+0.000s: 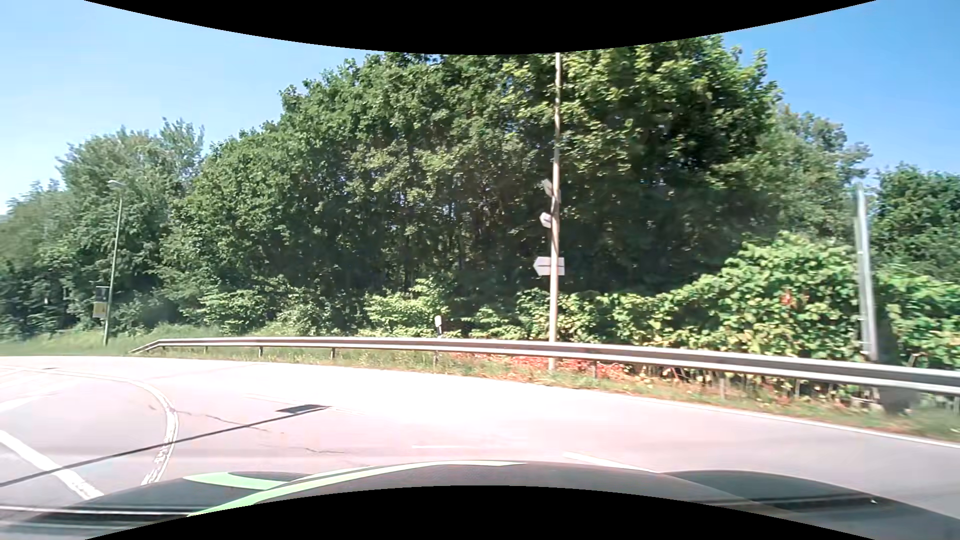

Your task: Follow the waypoints while adhering to traffic rules and regulations

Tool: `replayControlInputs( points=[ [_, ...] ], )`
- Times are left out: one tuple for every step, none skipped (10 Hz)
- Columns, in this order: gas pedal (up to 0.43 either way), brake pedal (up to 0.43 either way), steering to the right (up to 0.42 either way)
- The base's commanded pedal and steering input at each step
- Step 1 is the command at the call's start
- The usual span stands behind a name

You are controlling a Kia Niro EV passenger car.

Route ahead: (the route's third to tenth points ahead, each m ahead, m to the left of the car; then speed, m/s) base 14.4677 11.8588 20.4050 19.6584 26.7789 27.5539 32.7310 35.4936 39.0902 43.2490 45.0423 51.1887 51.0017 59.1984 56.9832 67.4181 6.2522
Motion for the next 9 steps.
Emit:
replayControlInputs(
  points=[
    [0.118,0.0,-0.316],
    [0.118,0.0,-0.317],
    [0.118,0.0,-0.315],
    [0.118,0.0,-0.314],
    [0.118,0.0,-0.312],
    [0.13,0.0,-0.308],
    [0.13,0.0,-0.303],
    [0.13,0.0,-0.298],
    [0.138,0.0,-0.291]
  ],
)
